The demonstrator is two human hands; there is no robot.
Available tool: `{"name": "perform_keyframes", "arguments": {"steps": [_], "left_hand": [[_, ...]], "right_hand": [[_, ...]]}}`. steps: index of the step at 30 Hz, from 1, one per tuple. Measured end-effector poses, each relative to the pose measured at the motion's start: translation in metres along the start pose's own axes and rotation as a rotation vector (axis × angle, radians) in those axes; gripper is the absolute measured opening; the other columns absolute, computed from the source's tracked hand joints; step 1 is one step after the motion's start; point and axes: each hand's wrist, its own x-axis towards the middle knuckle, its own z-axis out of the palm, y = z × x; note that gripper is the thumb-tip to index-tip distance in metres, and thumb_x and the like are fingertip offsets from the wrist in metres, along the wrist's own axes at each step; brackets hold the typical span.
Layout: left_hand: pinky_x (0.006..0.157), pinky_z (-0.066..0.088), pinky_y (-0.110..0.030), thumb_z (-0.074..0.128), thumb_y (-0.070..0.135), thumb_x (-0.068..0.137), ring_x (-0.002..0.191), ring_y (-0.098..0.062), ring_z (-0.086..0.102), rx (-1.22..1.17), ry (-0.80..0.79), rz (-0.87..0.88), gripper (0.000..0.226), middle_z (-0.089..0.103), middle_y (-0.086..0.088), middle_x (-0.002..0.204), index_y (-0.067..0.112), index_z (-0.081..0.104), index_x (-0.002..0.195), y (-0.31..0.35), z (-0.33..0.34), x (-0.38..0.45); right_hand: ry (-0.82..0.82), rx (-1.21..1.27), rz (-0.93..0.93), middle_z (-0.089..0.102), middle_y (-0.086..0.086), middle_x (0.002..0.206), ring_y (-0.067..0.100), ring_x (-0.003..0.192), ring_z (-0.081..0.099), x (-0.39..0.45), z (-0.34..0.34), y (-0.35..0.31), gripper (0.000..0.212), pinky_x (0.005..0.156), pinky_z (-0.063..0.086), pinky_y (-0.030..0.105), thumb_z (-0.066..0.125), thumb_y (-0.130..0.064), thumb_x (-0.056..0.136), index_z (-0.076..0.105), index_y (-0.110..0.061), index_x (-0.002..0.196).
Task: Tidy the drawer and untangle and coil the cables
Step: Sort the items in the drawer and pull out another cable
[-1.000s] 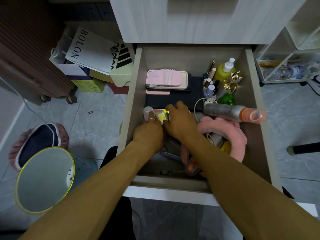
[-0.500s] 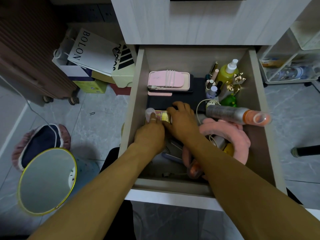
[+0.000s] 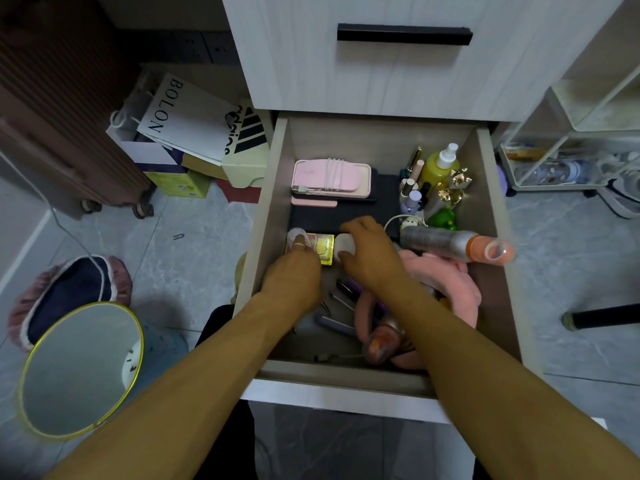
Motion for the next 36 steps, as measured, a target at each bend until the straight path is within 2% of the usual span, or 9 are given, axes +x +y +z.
{"name": "perform_keyframes", "arguments": {"steps": [3,5,8,11,17,21,26,29,36], "left_hand": [[0.085,0.053,-0.031,0.062,0.017,0.090,0.093,-0.024,0.064,-0.234,0.204,0.093,0.046,0.057,-0.011,0.118,0.010,0.046,0.132,-0.002,-0.004,-0.003],[0.082,0.050,-0.028,0.059,0.019,0.091,0.094,-0.024,0.063,-0.355,0.275,0.216,0.028,0.056,-0.011,0.121,0.012,0.062,0.118,-0.004,-0.003,-0.015],[0.095,0.049,-0.032,0.058,0.017,0.094,0.105,-0.023,0.062,-0.514,0.087,0.276,0.022,0.066,-0.007,0.118,0.014,0.070,0.111,-0.001,-0.004,-0.030],[0.089,0.052,-0.034,0.059,0.020,0.091,0.096,-0.021,0.064,-0.501,0.005,0.292,0.019,0.073,-0.005,0.102,0.015,0.075,0.099,0.010,0.000,-0.032],[0.063,0.048,-0.027,0.068,0.039,0.086,0.081,-0.022,0.062,-0.421,-0.085,0.214,0.030,0.069,-0.009,0.093,0.011,0.070,0.096,0.050,0.008,-0.023],[0.070,0.049,-0.031,0.065,0.038,0.088,0.085,-0.027,0.063,-0.337,0.048,0.240,0.031,0.069,-0.012,0.097,0.010,0.069,0.100,0.056,0.009,-0.022],[0.073,0.054,-0.032,0.066,0.031,0.087,0.079,-0.017,0.061,-0.542,0.261,0.281,0.023,0.063,0.001,0.088,0.017,0.063,0.105,0.034,-0.006,-0.045],[0.061,0.048,-0.023,0.071,0.027,0.085,0.072,-0.006,0.057,-0.668,0.331,0.270,0.020,0.057,0.008,0.082,0.020,0.060,0.100,0.019,-0.015,-0.060],[0.066,0.054,-0.032,0.072,0.030,0.082,0.076,-0.015,0.061,-0.981,0.459,0.024,0.018,0.062,0.002,0.081,0.017,0.061,0.088,-0.011,-0.020,-0.064]], "right_hand": [[0.034,0.061,-0.007,0.056,0.009,0.122,0.027,0.108,0.056,-0.014,-0.024,0.003,0.042,0.093,0.045,0.038,0.061,-0.007,0.085,0.056,-0.012,0.126],[0.051,0.059,-0.009,0.064,0.007,0.113,0.025,0.099,0.061,-0.032,-0.041,0.007,0.039,0.088,0.049,0.038,0.057,-0.003,0.084,0.059,-0.013,0.121],[0.043,0.031,0.021,0.069,0.007,0.108,0.025,0.098,0.063,-0.063,-0.060,0.017,0.034,0.087,0.051,0.039,0.053,-0.004,0.086,0.064,-0.014,0.116],[0.027,-0.040,0.017,0.068,0.006,0.105,0.025,0.097,0.063,-0.093,-0.074,0.024,0.024,0.086,0.050,0.042,0.052,-0.014,0.089,0.066,-0.017,0.108],[0.041,-0.034,-0.002,0.066,0.005,0.114,0.024,0.107,0.060,-0.120,-0.088,0.026,0.030,0.090,0.050,0.041,0.049,-0.013,0.085,0.066,-0.017,0.109],[0.069,-0.045,-0.008,0.063,0.005,0.115,0.024,0.103,0.057,-0.135,-0.089,0.021,0.029,0.083,0.048,0.031,0.050,-0.011,0.088,0.065,-0.021,0.110],[0.091,-0.012,-0.004,0.065,0.003,0.103,0.023,0.090,0.061,-0.138,-0.088,0.020,0.019,0.074,0.052,0.037,0.053,-0.014,0.090,0.068,-0.018,0.101],[0.128,0.041,-0.020,0.063,0.001,0.107,0.019,0.092,0.060,-0.137,-0.087,0.014,0.015,0.078,0.052,0.034,0.056,-0.017,0.092,0.067,-0.019,0.102],[0.247,0.151,-0.007,0.060,0.002,0.111,0.016,0.092,0.059,-0.137,-0.086,0.001,0.019,0.081,0.054,0.037,0.057,-0.015,0.092,0.064,-0.018,0.109]]}}
